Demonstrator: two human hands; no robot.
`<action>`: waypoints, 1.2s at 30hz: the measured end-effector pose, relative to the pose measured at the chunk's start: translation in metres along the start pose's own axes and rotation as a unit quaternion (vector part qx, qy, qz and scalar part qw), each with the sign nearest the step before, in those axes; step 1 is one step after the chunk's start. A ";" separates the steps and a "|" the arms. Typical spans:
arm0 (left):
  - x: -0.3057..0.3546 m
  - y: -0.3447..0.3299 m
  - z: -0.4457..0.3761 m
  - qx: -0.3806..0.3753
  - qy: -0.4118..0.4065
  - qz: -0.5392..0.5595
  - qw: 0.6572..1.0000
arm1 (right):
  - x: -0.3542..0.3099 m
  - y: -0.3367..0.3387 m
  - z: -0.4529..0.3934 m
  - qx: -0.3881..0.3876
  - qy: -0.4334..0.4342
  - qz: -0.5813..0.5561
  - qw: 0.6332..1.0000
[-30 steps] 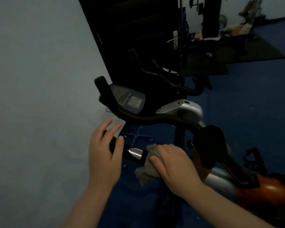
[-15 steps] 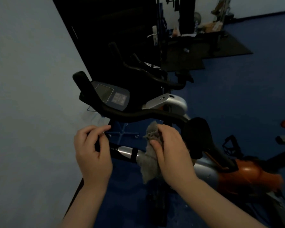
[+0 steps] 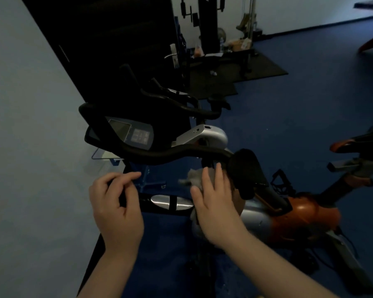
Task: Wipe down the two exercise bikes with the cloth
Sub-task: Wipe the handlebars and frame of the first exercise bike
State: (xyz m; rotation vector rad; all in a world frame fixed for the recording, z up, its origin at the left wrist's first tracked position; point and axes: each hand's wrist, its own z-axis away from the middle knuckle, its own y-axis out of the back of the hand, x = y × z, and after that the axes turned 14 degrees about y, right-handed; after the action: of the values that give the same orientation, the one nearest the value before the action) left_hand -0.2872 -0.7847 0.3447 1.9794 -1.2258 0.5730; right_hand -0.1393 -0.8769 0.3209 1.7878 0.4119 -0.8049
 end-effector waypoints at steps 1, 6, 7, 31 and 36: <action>0.000 0.000 0.000 0.000 -0.001 0.002 1.000 | 0.000 -0.003 0.009 -0.004 0.004 -0.004 1.000; -0.001 -0.003 0.000 0.012 0.001 0.005 1.000 | -0.001 0.003 -0.007 -0.051 -0.042 -0.066 0.996; 0.000 -0.004 0.000 0.016 0.005 0.007 1.000 | -0.003 0.009 -0.015 -0.029 -0.073 -0.083 0.993; 0.010 -0.004 0.002 0.022 0.043 -0.012 0.999 | 0.013 0.017 -0.028 -0.054 -0.019 -0.079 0.995; 0.010 -0.003 0.003 0.018 0.047 -0.011 0.999 | 0.021 0.011 -0.014 -0.055 0.032 -0.053 0.997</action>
State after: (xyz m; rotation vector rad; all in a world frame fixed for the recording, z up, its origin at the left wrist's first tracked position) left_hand -0.2799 -0.7918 0.3487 1.9704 -1.1427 0.6741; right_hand -0.1130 -0.8702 0.3168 1.7036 0.5865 -0.7848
